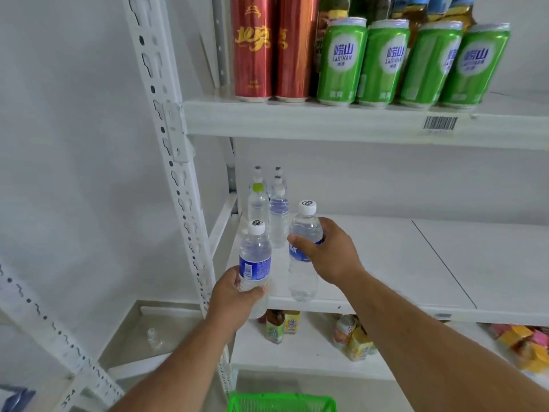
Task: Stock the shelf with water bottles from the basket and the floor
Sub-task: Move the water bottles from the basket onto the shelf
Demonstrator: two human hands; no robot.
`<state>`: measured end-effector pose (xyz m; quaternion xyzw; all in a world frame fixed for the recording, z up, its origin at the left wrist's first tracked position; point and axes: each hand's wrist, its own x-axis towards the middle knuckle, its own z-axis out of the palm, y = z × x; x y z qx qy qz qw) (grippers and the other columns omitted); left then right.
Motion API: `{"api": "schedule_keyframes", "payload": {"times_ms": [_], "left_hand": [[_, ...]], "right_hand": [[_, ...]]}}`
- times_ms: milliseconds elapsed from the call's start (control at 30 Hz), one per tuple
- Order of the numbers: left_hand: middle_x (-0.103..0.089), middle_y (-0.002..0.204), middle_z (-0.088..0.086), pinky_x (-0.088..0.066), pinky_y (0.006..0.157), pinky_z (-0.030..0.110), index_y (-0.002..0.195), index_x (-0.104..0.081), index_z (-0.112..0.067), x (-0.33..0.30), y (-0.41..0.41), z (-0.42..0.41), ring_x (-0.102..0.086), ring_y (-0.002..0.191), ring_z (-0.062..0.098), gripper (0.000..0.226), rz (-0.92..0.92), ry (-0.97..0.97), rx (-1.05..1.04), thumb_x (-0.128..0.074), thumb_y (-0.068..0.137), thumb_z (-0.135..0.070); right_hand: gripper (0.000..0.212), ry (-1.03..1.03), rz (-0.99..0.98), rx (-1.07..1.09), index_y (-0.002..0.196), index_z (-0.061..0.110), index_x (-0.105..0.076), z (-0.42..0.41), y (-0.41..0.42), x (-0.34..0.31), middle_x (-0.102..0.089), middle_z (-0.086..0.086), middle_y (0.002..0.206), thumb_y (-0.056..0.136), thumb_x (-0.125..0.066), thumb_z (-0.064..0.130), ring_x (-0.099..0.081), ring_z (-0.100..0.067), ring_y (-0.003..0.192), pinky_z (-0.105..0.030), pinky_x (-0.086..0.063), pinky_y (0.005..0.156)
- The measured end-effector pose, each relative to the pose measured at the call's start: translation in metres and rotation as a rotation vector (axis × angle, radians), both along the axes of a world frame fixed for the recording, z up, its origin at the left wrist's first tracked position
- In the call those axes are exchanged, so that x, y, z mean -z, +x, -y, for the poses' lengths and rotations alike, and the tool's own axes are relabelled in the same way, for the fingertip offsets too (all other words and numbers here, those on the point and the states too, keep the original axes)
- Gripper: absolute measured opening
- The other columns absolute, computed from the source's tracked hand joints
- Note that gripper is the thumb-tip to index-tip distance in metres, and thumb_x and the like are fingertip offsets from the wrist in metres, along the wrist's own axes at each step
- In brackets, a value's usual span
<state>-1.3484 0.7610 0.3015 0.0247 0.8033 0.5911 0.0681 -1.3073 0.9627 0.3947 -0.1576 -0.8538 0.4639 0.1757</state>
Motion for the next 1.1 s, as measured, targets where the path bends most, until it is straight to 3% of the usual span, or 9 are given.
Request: {"api": "schedule_keyframes", "payload": {"times_ms": [167, 300, 400, 500, 567, 767, 900, 1100], "left_hand": [[-0.062, 0.090, -0.025, -0.039, 0.057, 0.002, 0.096, -0.061, -0.036, 0.012, -0.045, -0.012, -0.055, 0.075, -0.025, 0.037, -0.002, -0.003, 0.039, -0.085, 0.072, -0.021], [-0.065, 0.094, -0.022, -0.039, 0.059, 0.003, 0.100, -0.062, -0.034, 0.022, -0.072, -0.022, -0.056, 0.076, -0.025, 0.039, 0.014, -0.031, 0.029, -0.085, 0.071, -0.023], [-0.059, 0.097, -0.028, -0.039, 0.070, 0.008, 0.103, -0.058, -0.039, 0.025, -0.089, -0.031, -0.057, 0.085, -0.015, 0.043, 0.038, -0.050, 0.015, -0.085, 0.071, -0.029], [-0.061, 0.114, -0.014, -0.041, 0.085, 0.023, 0.116, -0.059, -0.029, 0.029, -0.105, -0.038, -0.055, 0.109, 0.005, 0.051, 0.051, -0.056, -0.006, -0.084, 0.072, -0.027], [-0.066, 0.119, -0.007, -0.045, 0.088, 0.027, 0.118, -0.061, -0.024, 0.031, -0.114, -0.042, -0.059, 0.113, 0.012, 0.052, 0.053, -0.039, -0.023, -0.084, 0.072, -0.024], [-0.067, 0.118, -0.006, -0.044, 0.088, 0.025, 0.115, -0.061, -0.025, 0.037, -0.138, -0.052, -0.060, 0.112, 0.012, 0.050, 0.049, -0.041, -0.047, -0.085, 0.072, -0.020], [-0.065, 0.113, -0.010, -0.041, 0.083, 0.022, 0.109, -0.059, -0.032, 0.041, -0.153, -0.057, -0.059, 0.109, 0.009, 0.048, 0.050, -0.038, -0.050, -0.085, 0.071, -0.020], [-0.068, 0.114, -0.007, -0.045, 0.082, 0.021, 0.118, -0.061, -0.023, 0.048, -0.169, -0.062, -0.063, 0.105, 0.010, 0.052, 0.031, -0.033, -0.024, -0.085, 0.071, -0.017]], "right_hand": [[0.043, -0.027, 0.040, 0.034, 0.109, 0.034, -0.059, -0.009, -0.045, 0.018, -0.066, 0.015, 0.088, 0.076, -0.074, 0.057, -0.063, -0.006, 0.078, -0.032, -0.055, 0.065], [0.046, -0.039, 0.067, 0.032, 0.110, 0.034, -0.058, -0.015, -0.074, 0.030, -0.065, 0.015, 0.088, 0.074, -0.073, 0.058, -0.063, -0.006, 0.077, -0.032, -0.055, 0.062], [0.047, -0.044, 0.077, 0.010, 0.113, 0.034, -0.058, -0.019, -0.095, 0.039, -0.065, 0.017, 0.088, 0.075, -0.073, 0.059, -0.062, -0.004, 0.076, -0.026, -0.048, 0.058], [0.047, -0.050, 0.086, -0.014, 0.113, 0.035, -0.057, -0.024, -0.112, 0.046, -0.064, 0.018, 0.088, 0.076, -0.073, 0.058, -0.062, -0.003, 0.076, -0.023, -0.045, 0.058], [0.046, -0.061, 0.086, -0.025, 0.112, 0.036, -0.057, -0.026, -0.122, 0.051, -0.065, 0.019, 0.087, 0.075, -0.073, 0.057, -0.062, -0.002, 0.076, -0.023, -0.045, 0.059], [0.042, -0.085, 0.098, -0.038, 0.108, 0.040, -0.056, -0.032, -0.148, 0.063, -0.065, 0.022, 0.085, 0.073, -0.074, 0.056, -0.062, 0.001, 0.075, -0.022, -0.047, 0.060], [0.044, -0.089, 0.096, -0.045, 0.112, 0.037, -0.057, -0.034, -0.161, 0.074, -0.067, 0.017, 0.091, 0.074, -0.074, 0.054, -0.064, -0.006, 0.082, -0.031, -0.054, 0.072], [0.040, -0.099, 0.087, -0.034, 0.110, 0.040, -0.058, -0.031, -0.171, 0.088, -0.068, 0.017, 0.093, 0.075, -0.076, 0.048, -0.064, -0.006, 0.082, -0.034, -0.055, 0.076]]}}
